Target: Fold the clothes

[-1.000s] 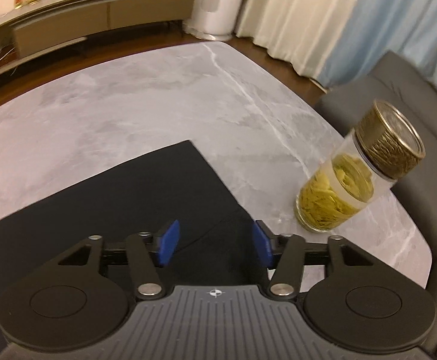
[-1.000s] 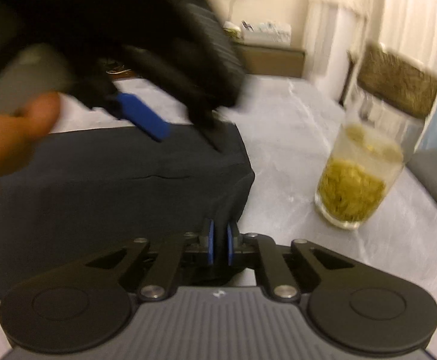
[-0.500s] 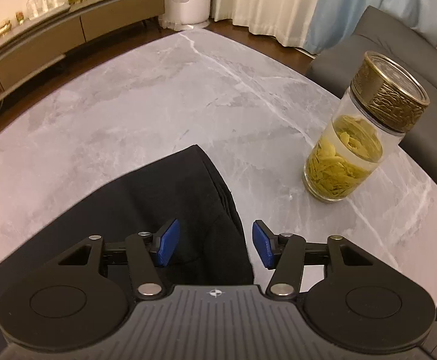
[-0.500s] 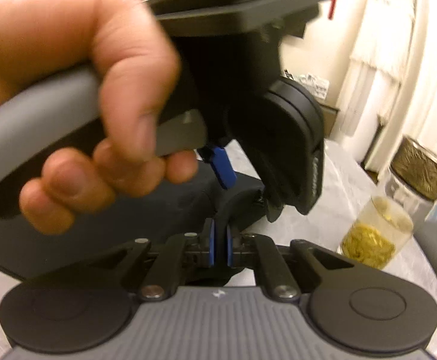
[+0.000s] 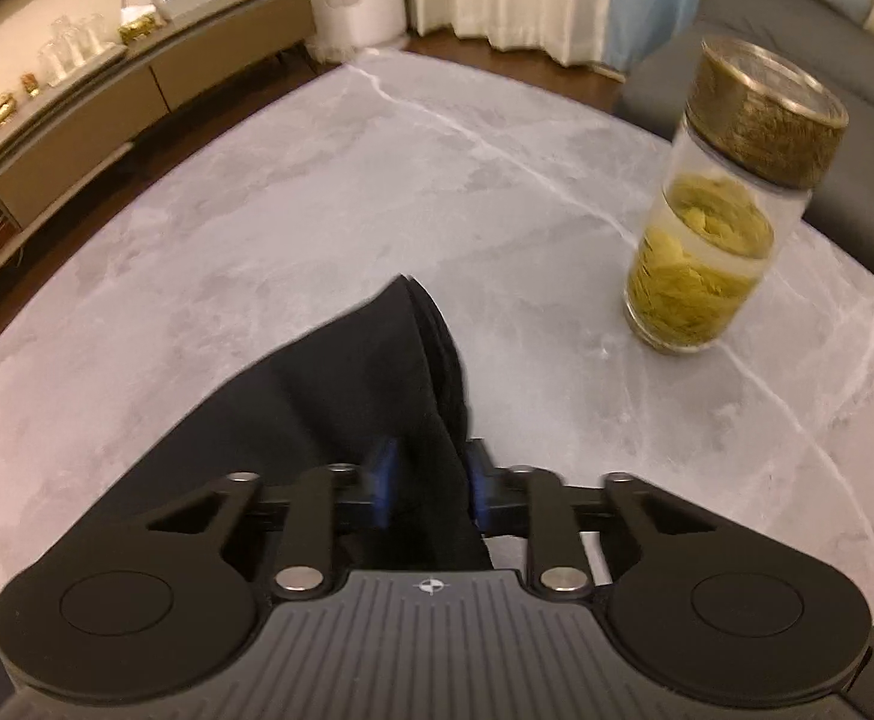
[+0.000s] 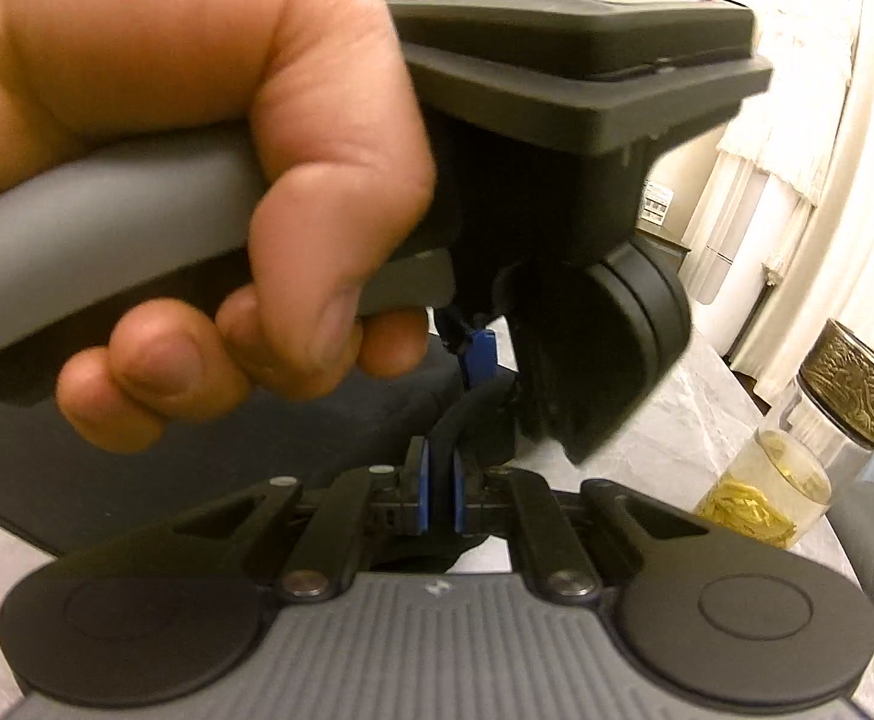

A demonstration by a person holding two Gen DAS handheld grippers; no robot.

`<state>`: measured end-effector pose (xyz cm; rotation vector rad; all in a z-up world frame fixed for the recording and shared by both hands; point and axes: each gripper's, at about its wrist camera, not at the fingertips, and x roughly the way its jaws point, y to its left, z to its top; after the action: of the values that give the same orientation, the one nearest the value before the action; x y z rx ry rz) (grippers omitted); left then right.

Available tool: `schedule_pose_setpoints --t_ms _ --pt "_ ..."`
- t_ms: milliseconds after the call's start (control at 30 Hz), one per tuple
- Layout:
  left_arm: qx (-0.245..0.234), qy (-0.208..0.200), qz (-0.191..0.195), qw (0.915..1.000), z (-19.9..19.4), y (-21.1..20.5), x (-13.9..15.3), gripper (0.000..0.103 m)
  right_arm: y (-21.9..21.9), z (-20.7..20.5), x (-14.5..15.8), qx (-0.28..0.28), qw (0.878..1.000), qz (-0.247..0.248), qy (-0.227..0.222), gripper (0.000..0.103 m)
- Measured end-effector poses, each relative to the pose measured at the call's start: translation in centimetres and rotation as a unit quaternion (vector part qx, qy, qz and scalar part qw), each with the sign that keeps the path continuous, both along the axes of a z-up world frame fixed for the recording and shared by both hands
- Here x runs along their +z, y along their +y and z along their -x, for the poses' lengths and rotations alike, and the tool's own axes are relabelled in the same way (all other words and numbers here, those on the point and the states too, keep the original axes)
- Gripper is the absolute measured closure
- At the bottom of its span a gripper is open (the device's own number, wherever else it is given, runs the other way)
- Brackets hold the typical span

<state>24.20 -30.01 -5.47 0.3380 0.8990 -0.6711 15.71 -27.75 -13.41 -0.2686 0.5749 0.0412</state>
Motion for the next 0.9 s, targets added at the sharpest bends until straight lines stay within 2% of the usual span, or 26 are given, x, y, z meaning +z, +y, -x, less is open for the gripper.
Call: schedule_pose_setpoints --t_ms 67,167,233,300,400,467,533,567,600,633,667,800,900 --pt "0.028 -0.002 0.040 0.9988 0.3 2.5 0.7 0.092 0.5 0.3 0.3 0.008 1.000 0.003 -0.007 0.096" --pt "0.069 -0.005 0.100 0.9926 0.8 6.3 1.7 0.095 1.8 1.2 0.7 0.035 0.999 0.008 -0.024 0.096" --pt "0.121 0.002 0.145 0.9820 1.1 10.4 1.4 0.095 3.2 1.7 0.6 0.058 0.998 0.014 -0.024 0.096" --pt "0.168 0.012 0.170 0.9708 1.2 13.6 0.1 0.095 4.7 1.9 0.1 0.076 0.997 0.024 -0.014 0.095" --pt "0.192 0.050 0.192 0.9612 0.6 15.7 -1.4 0.094 6.8 1.8 -0.8 0.092 0.995 0.034 0.015 0.093" --pt "0.202 0.061 0.203 0.9561 0.4 16.4 -1.8 0.085 7.7 1.9 -1.0 0.100 0.994 0.037 0.023 0.086" --pt "0.216 0.077 0.217 0.9488 0.0 16.8 -2.2 0.066 7.8 2.4 -0.5 0.103 0.994 0.024 0.027 0.079" --pt "0.223 0.083 0.221 0.9458 -0.1 16.9 -2.4 0.055 7.7 2.7 -0.1 0.103 0.994 0.014 0.029 0.069" --pt "0.227 0.086 0.221 0.9446 -0.2 17.0 -2.7 0.050 7.5 3.1 0.4 0.102 0.994 0.005 0.030 0.065" --pt "0.230 0.090 0.222 0.9433 -0.3 17.1 -3.0 0.049 6.9 3.9 1.1 0.099 0.995 -0.005 0.030 0.057" --pt "0.233 0.095 0.226 0.9411 -0.4 17.1 -3.3 0.047 6.7 4.6 1.7 0.096 0.995 -0.013 0.031 0.054" --pt "0.245 0.113 0.242 0.9321 -1.0 17.2 -4.4 0.045 5.3 4.5 1.2 0.081 0.995 -0.032 0.043 0.054" --pt "0.252 0.118 0.256 0.9258 -1.3 17.3 -4.9 0.044 3.3 4.0 2.2 0.087 0.986 -0.130 0.062 0.054"
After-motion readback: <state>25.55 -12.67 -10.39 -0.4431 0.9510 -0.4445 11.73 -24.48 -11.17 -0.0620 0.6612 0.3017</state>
